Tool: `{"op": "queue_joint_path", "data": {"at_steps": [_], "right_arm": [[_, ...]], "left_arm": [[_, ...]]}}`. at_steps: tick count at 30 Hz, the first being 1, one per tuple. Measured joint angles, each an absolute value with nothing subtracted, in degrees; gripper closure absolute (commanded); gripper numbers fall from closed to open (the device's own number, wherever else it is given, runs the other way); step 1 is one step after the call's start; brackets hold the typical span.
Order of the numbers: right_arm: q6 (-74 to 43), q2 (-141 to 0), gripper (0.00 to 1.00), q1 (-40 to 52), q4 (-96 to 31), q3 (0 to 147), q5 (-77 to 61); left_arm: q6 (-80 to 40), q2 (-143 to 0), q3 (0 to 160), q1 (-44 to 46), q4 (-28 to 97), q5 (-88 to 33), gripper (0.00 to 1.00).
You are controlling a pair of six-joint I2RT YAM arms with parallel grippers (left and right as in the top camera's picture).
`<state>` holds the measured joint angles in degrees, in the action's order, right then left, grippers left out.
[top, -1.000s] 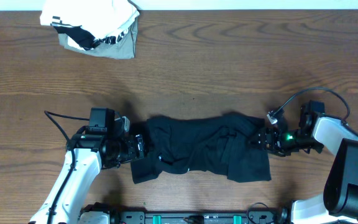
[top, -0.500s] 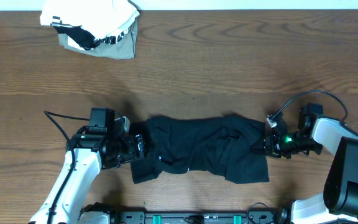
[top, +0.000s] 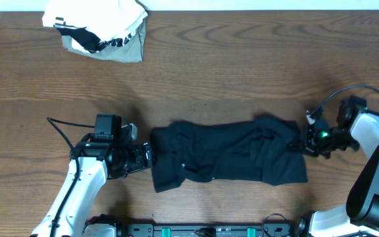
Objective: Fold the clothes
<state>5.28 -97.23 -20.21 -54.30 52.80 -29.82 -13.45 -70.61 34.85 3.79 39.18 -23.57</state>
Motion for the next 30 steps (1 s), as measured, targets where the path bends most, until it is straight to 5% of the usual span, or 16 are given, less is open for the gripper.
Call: {"op": "queue_joint_path", "data": {"at_steps": [10,30], "right_arm": [[-5.1,-88.5,0.99,-11.2,-56.9,54.5,-14.0],[-34.7,-88.2,0.96,28.4,-57.3,54.7,9.3]], "left_arm": [[-13.5,-70.6,34.9,3.8,38.6,-23.6,0.15],[-13.5,-70.6,34.9,3.8,38.6,-23.6,0.15]]}}
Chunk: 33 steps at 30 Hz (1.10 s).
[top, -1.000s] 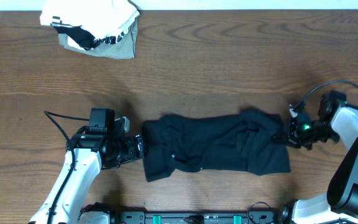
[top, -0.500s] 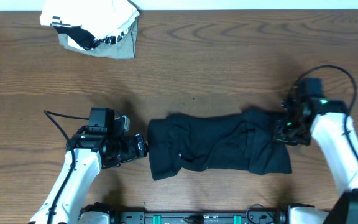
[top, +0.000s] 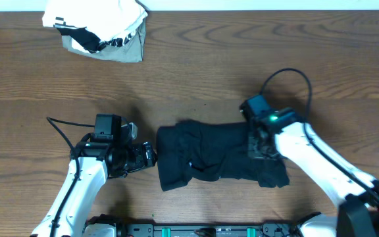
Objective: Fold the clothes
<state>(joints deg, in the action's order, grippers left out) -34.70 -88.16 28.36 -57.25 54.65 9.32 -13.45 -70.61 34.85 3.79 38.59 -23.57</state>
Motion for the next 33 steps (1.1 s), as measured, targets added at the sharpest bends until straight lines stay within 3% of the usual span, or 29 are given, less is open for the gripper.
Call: {"op": "queue_joint_path", "data": {"at_steps": [7,11,15,17,23,24,25,26,33], "right_arm": [[-38.5,-95.5,0.95,33.6,-51.9,54.7,8.4],[-39.2,-95.7,0.88,34.7,-51.5,54.9,8.6],[-39.7,-96.1,0.75,35.8,-51.5,56.2,7.9],[-39.9,-96.2,0.63,36.6,-51.5,57.1,7.3],[-39.6,-96.3,0.51,38.0,-56.6,61.9,7.4],[-39.7,-96.4,0.44,38.0,-58.8,63.4,8.0],[-39.7,-96.5,0.27,38.0,-61.1,65.3,8.9],[-39.9,-96.5,0.01,38.0,-63.1,67.0,10.0],[-38.5,-96.5,0.01,35.4,-70.0,75.6,15.1]], "left_arm": [[-13.5,-70.6,34.9,3.8,38.6,-23.6,0.15],[-13.5,-70.6,34.9,3.8,38.6,-23.6,0.15],[-13.5,-70.6,34.9,3.8,38.6,-23.6,0.15],[-13.5,-70.6,34.9,3.8,38.6,-23.6,0.15],[-13.5,-70.6,34.9,3.8,38.6,-23.6,0.15],[-13.5,-70.6,34.9,3.8,38.6,-23.6,0.15],[-13.5,-70.6,34.9,3.8,38.7,-23.6,0.15],[-13.5,-70.6,34.9,3.8,38.6,-23.6,0.15],[-13.5,-70.6,34.9,3.8,39.2,-23.6,0.15]]}}
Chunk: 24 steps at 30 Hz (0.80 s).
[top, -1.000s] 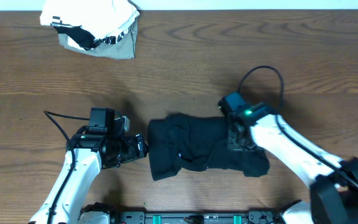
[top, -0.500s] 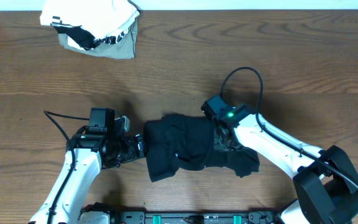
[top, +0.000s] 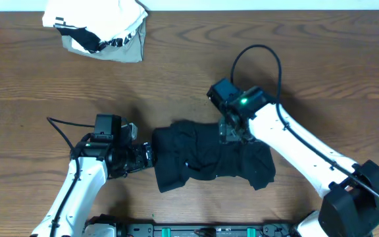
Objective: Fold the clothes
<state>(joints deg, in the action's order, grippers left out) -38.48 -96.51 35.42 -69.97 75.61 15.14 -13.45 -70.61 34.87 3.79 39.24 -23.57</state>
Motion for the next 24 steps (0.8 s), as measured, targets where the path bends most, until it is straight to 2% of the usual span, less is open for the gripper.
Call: {"op": "queue_joint_path", "data": {"at_steps": [8,17,19,22,24], "right_arm": [[-38.2,-96.5,0.01,25.2,-72.4,74.7,13.3],[-34.9,-96.5,0.01,23.1,-56.2,62.7,0.9],[-34.6,-96.6,0.09,23.1,-53.0,60.4,-1.7],[-33.8,-96.6,0.32,23.2,-49.3,58.2,-5.1],[-33.6,-96.6,0.51,23.2,-48.0,57.9,-6.3]], "left_arm": [[-13.5,-70.6,34.9,3.8,40.1,-23.6,0.15],[-13.5,-70.6,34.9,3.8,40.1,-23.6,0.15],[-13.5,-70.6,34.9,3.8,40.1,-23.6,0.15],[-13.5,-70.6,34.9,3.8,40.1,-23.6,0.16],[-13.5,-70.6,34.9,3.8,40.1,-23.6,0.16]]}}
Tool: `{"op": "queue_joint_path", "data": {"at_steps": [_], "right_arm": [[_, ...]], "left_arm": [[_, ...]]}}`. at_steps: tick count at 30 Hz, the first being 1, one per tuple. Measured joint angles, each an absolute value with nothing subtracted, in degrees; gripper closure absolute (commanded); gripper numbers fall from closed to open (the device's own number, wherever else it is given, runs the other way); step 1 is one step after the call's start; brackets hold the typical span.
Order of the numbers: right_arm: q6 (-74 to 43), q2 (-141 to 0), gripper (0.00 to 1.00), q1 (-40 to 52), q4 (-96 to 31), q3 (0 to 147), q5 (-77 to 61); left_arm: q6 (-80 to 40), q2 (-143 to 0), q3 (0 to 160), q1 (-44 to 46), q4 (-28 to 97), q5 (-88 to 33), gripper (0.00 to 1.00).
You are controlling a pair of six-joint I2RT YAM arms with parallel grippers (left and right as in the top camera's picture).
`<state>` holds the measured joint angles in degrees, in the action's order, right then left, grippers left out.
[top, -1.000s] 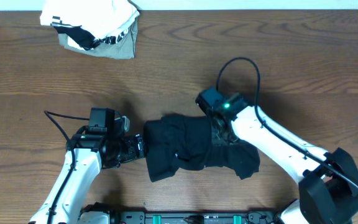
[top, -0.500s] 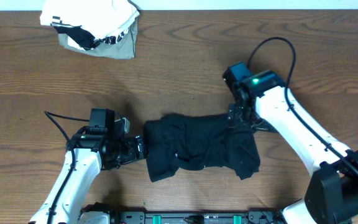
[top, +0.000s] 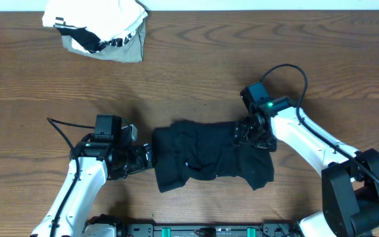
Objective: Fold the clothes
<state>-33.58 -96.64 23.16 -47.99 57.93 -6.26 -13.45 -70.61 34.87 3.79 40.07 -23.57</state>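
A black garment (top: 206, 157) lies crumpled on the wooden table (top: 196, 72), near the front edge, with its right end folded in over the middle. My left gripper (top: 149, 157) sits at the garment's left edge, and its fingers look shut on the cloth. My right gripper (top: 247, 135) points down onto the upper right part of the garment. Its dark fingers merge with the black cloth, so how the jaws stand is unclear.
A bundle of white and black clothes (top: 97, 29) lies at the far left corner. The right arm's cable (top: 288, 69) loops above its wrist. The arm bases stand at the front edge.
My right gripper has moved a little to the right, from the garment's upper middle to its upper right part. The garment keeps the same outline. The left arm has not moved.
The garment first lay stretched wide between both grippers, one at each end. Then my right gripper was further left with the right end, and the garment was shorter. By the last moment it had reached the middle, and now it is slightly back to the right.
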Motion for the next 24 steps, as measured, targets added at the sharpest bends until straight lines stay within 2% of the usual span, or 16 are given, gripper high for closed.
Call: {"op": "queue_joint_path", "data": {"at_steps": [1,2,4,9,24], "right_arm": [[-33.5,-96.6,0.73,23.2,-47.3,57.9,-6.7],[-33.4,-96.6,0.83,23.1,-46.8,58.0,-7.0],[-33.7,-96.6,0.88,23.2,-46.5,58.1,-7.6],[-33.7,-96.6,0.91,23.2,-46.9,60.4,-8.3],[-34.0,-96.6,0.8,26.1,-44.2,63.4,-3.5]], "left_arm": [[-13.5,-70.6,34.9,3.8,40.1,-23.6,0.15],[-13.5,-70.6,34.9,3.8,40.1,-23.6,0.15],[-13.5,-70.6,34.9,3.8,40.1,-23.6,0.15],[-13.4,-70.6,34.9,3.8,40.1,-23.6,0.15],[-13.5,-70.6,34.9,3.8,40.1,-23.6,0.15]]}}
